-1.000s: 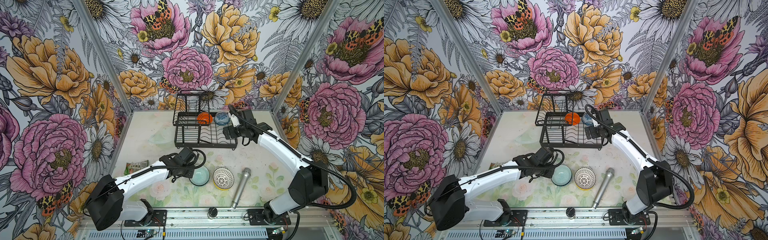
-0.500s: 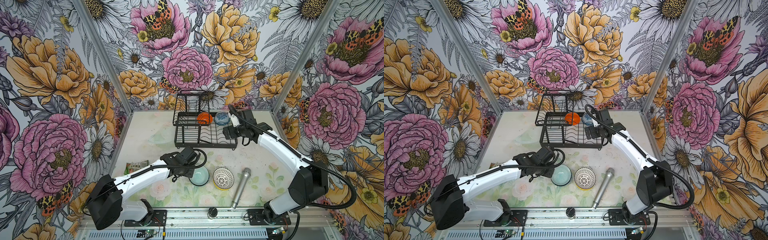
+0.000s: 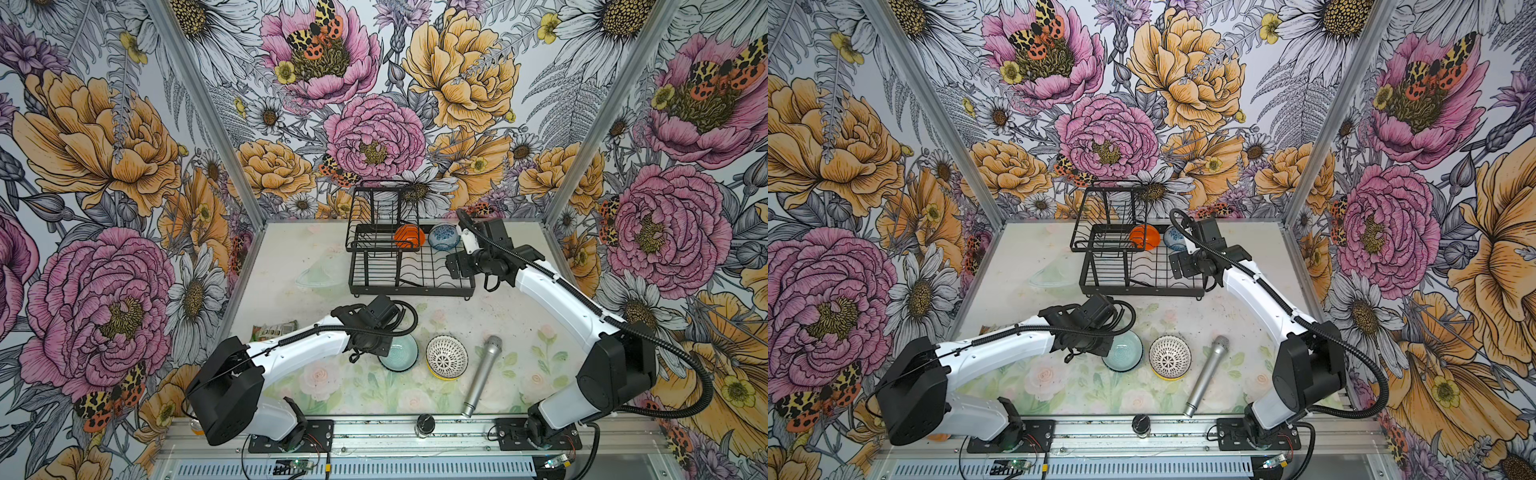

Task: Load the bowls into the dish rack
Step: 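Lower the left gripper onto the pale green bowl rim and close it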

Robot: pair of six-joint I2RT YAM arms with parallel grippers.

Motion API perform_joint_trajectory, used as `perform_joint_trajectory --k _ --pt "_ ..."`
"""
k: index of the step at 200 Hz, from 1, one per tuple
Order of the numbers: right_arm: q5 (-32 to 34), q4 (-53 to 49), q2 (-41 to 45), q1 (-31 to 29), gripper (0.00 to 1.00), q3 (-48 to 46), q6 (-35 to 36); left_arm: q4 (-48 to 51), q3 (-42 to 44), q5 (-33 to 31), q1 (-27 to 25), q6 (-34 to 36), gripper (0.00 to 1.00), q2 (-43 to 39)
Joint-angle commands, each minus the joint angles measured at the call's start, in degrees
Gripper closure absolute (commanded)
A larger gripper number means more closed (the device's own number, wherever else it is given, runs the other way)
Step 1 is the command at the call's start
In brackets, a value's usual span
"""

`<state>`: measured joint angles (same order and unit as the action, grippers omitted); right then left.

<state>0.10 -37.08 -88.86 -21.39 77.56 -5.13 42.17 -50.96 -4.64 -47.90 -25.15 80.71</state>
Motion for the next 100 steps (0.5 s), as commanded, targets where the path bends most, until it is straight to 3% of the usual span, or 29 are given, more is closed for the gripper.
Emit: perform_joint_trajectory --k 1,100 --pt "-0.6 0.1 0.6 0.2 0.01 0.4 -0.3 -1.3 -2.2 -0.1 -0.4 0.0 0.86 -0.5" --pt "-1.2 0.1 0.0 0.2 0.0 0.4 -0.3 2.3 -4.8 -2.3 -0.5 0.1 0.96 -2.4"
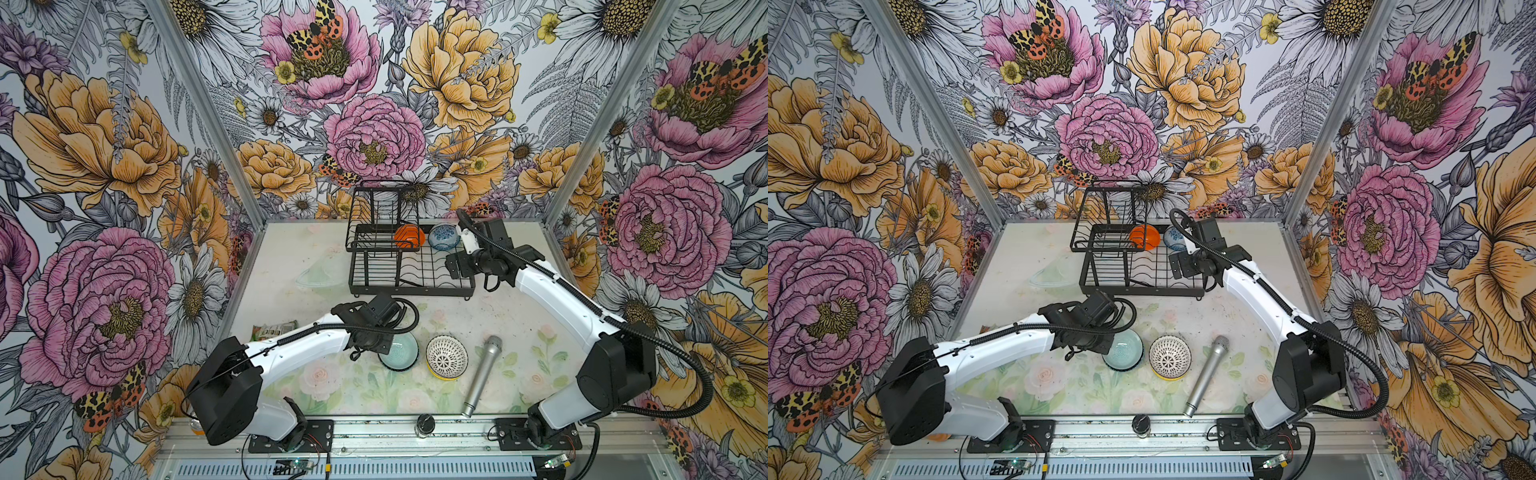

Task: Load the bowls into the dish rack
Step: 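Lift the pale green bowl with the left gripper toward the rack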

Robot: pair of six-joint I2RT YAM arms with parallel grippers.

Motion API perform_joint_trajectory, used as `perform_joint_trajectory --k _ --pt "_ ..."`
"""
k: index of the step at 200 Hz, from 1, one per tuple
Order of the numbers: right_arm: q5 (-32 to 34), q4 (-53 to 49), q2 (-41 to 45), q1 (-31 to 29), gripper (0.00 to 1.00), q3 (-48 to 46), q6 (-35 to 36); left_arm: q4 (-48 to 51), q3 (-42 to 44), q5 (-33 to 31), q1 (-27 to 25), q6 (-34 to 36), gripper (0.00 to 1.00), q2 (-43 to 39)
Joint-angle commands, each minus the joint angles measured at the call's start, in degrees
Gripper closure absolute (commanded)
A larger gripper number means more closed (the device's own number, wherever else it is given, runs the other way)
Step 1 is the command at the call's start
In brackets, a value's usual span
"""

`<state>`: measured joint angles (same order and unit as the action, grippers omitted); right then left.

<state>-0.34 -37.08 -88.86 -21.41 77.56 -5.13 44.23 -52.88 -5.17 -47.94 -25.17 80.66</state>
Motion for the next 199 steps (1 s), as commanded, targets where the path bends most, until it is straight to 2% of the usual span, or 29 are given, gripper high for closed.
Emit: perform_joint_trajectory --k 1,18,49,94,135,199 --pt "-0.7 0.1 0.1 0.2 0.0 0.4 -0.3 0.3 -2.9 -1.8 -0.4 0.1 0.96 -2.3" --pt "-0.9 0.1 0.1 0.2 0.01 0.5 -0.3 0.4 -3.4 -2.7 -0.4 0.1 1.0 -2.9" --pt "-0.8 0.0 0.4 0.2 0.01 0.5 -0.2 0.4 -5.4 -4.0 -0.2 1.2 1.0 -2.6" --pt "-0.2 -0.1 1.9 0.3 0.0 0.1 -0.2 0.4 -7.3 -2.4 -0.2 2.3 1.0 -3.5" --pt "0.1 0.0 3.4 0.3 0.01 -0.3 -0.1 0.4 -8.5 -1.5 -0.2 2.6 1.0 -6.7" --pt "-0.3 0.0 7.4 0.4 0.01 -2.2 -1.6 -2.5 -8.9 -5.2 0.8 2.6 1.0 -12.3"
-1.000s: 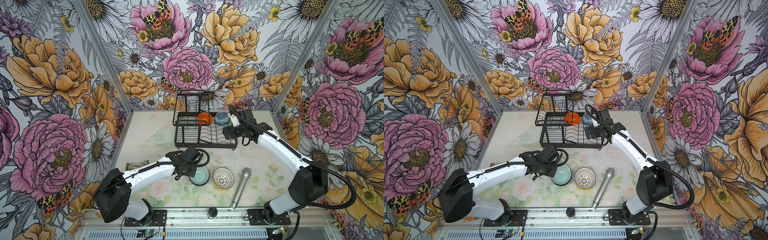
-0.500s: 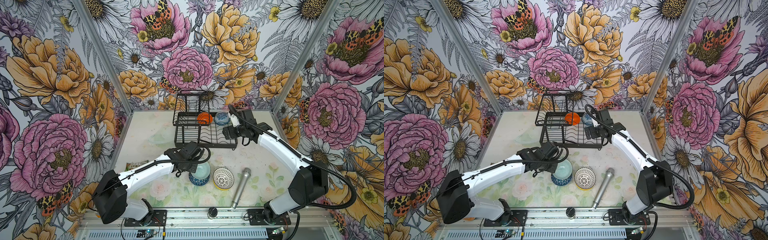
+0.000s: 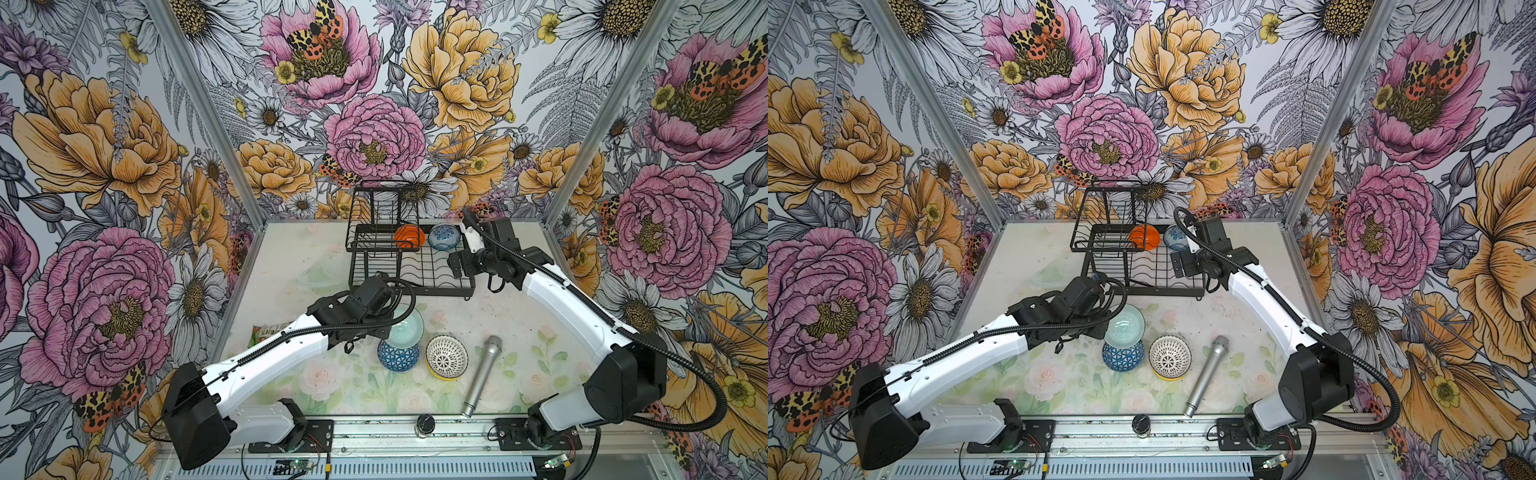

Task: Load the bowls into the dish rack
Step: 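Lift the pale green bowl with the left gripper toward the rack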

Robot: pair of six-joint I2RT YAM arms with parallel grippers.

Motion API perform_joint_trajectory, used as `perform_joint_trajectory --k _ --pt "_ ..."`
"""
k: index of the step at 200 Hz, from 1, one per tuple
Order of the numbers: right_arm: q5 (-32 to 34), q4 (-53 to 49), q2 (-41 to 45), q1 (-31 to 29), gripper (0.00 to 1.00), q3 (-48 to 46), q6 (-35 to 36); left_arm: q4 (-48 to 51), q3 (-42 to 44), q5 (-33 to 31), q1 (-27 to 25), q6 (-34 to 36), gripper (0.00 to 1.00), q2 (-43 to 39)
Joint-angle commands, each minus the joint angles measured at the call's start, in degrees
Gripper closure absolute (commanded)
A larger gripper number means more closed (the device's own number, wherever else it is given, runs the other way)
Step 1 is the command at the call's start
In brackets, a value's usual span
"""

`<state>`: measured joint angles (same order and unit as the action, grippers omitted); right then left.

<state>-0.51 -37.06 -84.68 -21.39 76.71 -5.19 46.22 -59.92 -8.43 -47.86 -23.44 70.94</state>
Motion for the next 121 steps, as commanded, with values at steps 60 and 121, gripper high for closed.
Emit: perform_joint_trajectory --k 60,121 --pt "-2.4 0.1 8.2 -0.9 0.01 -3.8 -4.3 -16.5 -1.0 -1.9 3.5 2.6 1.0 -4.1" --pt "-8.5 0.5 12.5 -3.3 0.01 -4.2 -9.3 -25.9 -0.8 -1.6 5.4 4.2 1.0 -0.5"
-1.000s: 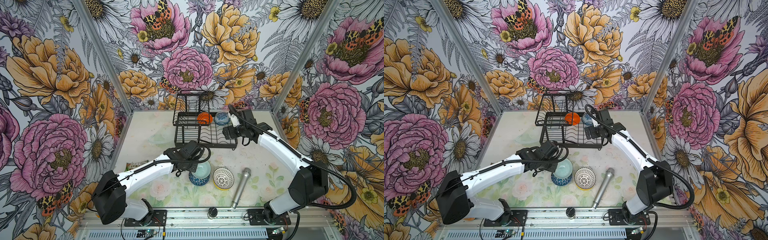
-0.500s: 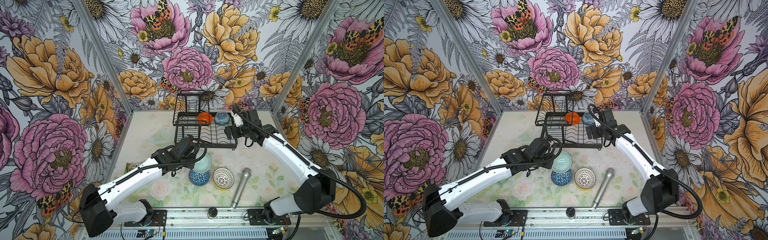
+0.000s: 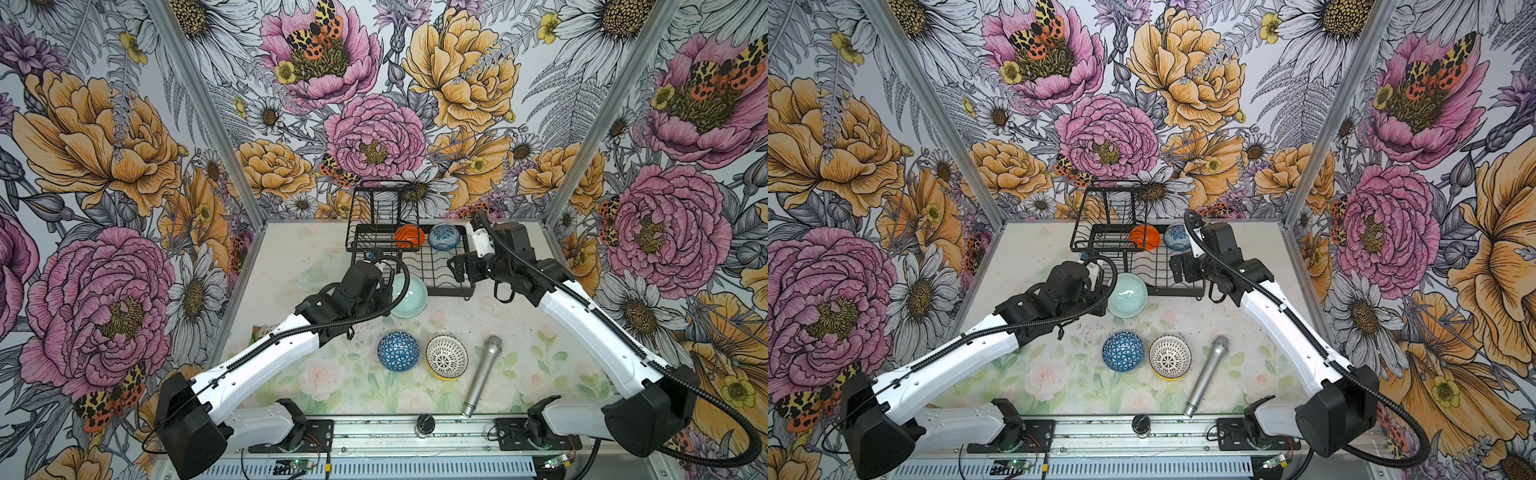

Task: Load the bowls into the dish rack
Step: 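Lift the pale green bowl with the left gripper toward the rack, then carry the pale green bowl over the rack while the right arm moves aside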

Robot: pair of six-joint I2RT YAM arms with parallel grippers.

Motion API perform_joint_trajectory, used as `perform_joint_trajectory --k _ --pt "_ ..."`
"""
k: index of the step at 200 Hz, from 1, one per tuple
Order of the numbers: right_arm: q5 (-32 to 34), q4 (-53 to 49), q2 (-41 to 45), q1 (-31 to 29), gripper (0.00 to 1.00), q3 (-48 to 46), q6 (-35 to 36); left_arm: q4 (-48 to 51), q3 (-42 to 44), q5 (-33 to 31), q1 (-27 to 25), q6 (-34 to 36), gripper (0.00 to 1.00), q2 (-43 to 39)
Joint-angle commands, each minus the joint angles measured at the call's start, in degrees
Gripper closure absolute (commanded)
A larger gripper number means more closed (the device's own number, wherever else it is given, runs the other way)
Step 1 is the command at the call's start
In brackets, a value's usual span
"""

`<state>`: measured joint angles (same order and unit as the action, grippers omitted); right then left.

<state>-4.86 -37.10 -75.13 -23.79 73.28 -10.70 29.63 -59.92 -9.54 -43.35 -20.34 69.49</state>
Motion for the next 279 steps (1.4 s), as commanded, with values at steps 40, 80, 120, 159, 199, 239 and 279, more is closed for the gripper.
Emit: perform_joint_trajectory --k 40,80,120,159,199,239,279 --pt "-8.5 2.6 5.7 -2.0 0.01 -2.3 -8.3 -12.3 -2.8 0.6 1.6 1.1 1.0 4.4" --pt "-8.0 6.4 4.6 -4.6 0.01 -4.9 -11.8 -14.7 -5.2 1.8 1.7 1.0 1.0 8.4" --pt "-6.1 9.6 -2.1 -6.8 0.05 -5.2 -14.1 -16.6 -7.1 2.8 1.7 0.7 1.0 11.0" --pt "-1.7 11.0 -7.7 -7.3 0.29 -3.1 -17.7 -18.3 -7.0 2.6 1.1 -0.4 1.0 11.5" --pt "-1.6 13.1 -9.0 -7.4 0.63 -3.7 -20.1 -20.4 -6.3 1.7 0.7 -0.7 1.0 11.0" --pt "-0.7 14.7 -8.0 -7.5 1.0 -5.0 -21.0 -20.8 -5.2 2.4 0.2 -0.6 1.0 10.4" --pt "1.6 14.8 -5.0 -7.2 1.0 -6.2 -18.0 -14.1 -5.6 4.3 0.5 3.7 0.68 9.8"
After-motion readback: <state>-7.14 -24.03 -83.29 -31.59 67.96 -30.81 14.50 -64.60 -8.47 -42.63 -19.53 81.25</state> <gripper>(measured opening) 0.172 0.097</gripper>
